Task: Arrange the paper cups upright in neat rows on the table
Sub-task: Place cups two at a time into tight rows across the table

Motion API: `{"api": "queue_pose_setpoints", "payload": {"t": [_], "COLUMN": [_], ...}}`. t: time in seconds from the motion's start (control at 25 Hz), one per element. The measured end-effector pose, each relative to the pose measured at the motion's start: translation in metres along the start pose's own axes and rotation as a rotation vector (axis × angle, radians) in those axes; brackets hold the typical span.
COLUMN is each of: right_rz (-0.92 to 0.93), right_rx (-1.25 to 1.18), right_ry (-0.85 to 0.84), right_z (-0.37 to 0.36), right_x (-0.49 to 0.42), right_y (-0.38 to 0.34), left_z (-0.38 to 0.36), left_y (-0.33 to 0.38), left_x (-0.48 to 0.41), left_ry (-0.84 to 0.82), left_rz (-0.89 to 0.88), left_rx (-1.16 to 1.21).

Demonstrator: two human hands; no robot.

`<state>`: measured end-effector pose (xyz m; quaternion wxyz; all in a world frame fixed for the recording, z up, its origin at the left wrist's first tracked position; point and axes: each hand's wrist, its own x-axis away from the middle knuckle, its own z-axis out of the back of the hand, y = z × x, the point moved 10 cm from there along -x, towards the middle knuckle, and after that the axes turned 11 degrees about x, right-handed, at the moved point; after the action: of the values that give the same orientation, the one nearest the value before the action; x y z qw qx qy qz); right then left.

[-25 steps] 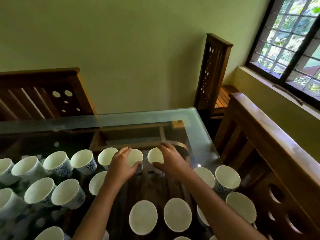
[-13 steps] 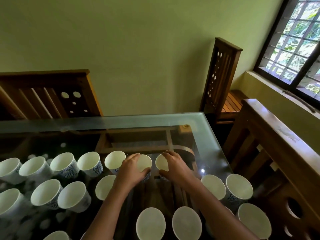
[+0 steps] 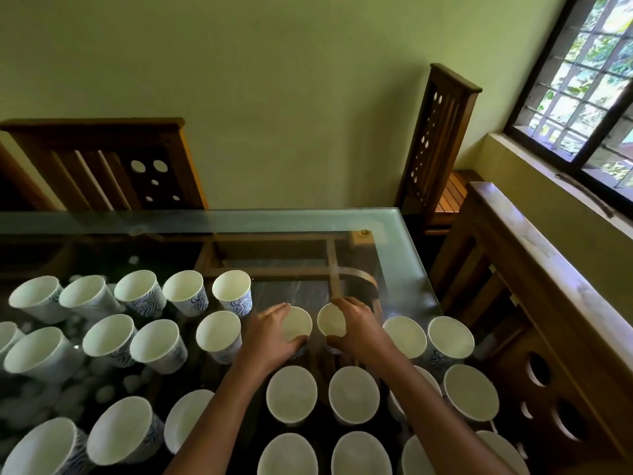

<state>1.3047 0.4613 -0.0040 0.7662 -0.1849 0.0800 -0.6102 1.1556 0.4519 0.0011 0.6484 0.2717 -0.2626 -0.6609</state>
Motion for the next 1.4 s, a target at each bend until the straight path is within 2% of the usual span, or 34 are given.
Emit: {"api": "queue_pose_setpoints", "payload": {"t": [0.88,1.08,1.4], "right_rz": [-0.031,-0.004,0.009], "right_rx": [-0.037,-0.024,0.004], "right_ry": [0.003,0.050,0.130], "right_z": [0.002,0.014,0.039], "right_x": [0.031,0.040,0.124], "right_y": [0.009,0.003,-0.022], "left_z": [-0.013,-0.007,0.025], "left_y": [0.009,0.014,0.042], "left_x": [0.026,0.031,0.104], "left_ry": [-0.066,-0.050,0.024], "left_rz": [0.003,-0.006,-0.052], "left_rx": [0.021,0.029,0.125]}}
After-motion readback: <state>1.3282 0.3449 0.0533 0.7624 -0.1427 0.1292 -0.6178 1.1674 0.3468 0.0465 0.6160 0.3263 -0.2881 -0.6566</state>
